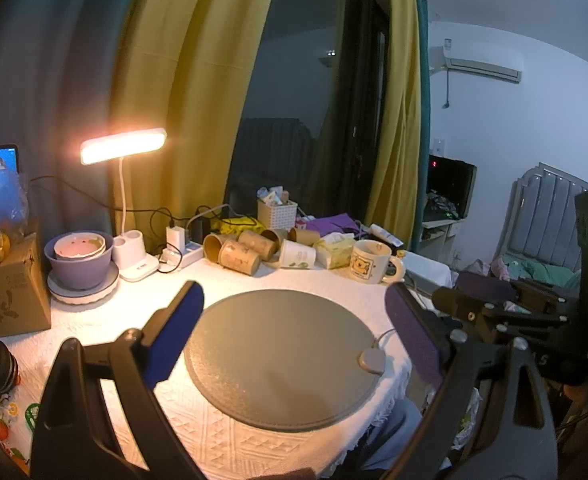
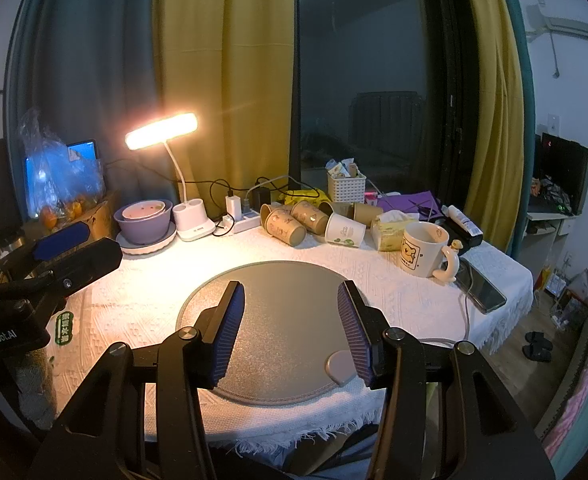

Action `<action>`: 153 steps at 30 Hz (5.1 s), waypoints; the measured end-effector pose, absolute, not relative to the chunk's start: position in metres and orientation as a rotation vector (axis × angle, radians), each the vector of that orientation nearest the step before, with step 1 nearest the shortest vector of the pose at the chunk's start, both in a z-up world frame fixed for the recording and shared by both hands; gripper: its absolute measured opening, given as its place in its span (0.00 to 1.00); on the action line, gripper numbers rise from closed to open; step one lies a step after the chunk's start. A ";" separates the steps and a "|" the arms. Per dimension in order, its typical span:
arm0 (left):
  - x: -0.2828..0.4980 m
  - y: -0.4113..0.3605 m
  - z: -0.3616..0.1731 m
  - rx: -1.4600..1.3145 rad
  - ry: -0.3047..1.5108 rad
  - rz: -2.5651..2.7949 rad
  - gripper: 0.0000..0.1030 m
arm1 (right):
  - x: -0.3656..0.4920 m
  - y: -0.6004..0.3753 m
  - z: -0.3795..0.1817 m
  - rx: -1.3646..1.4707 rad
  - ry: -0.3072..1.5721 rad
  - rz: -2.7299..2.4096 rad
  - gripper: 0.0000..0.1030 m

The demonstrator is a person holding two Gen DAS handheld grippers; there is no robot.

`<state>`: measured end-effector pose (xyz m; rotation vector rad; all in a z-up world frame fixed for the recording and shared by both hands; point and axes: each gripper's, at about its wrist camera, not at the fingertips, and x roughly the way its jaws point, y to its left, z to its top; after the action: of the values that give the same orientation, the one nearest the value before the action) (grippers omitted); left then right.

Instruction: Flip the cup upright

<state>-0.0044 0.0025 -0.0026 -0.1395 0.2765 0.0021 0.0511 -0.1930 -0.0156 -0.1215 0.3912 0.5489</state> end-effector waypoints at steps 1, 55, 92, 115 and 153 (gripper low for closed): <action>-0.005 0.002 -0.003 -0.140 0.276 0.002 0.90 | 0.051 -0.193 -0.016 -0.122 0.391 0.549 0.50; -0.002 0.007 0.002 -0.132 0.266 -0.016 0.90 | 0.051 -0.191 -0.015 -0.126 0.390 0.547 0.50; 0.226 0.042 -0.058 -0.158 0.596 0.058 0.90 | 0.273 -0.160 -0.057 -0.165 0.588 0.583 0.50; 0.436 0.100 -0.138 -0.455 0.787 0.186 0.90 | 0.461 -0.110 -0.078 -0.184 0.657 0.625 0.50; 0.314 0.075 -0.087 -0.435 0.707 -0.007 0.66 | 0.356 -0.123 -0.042 -0.172 0.624 0.650 0.50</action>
<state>0.3142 0.0754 -0.0866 -0.4352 0.7066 -0.0074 0.3558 -0.1226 -0.0416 -0.1721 0.6239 0.6498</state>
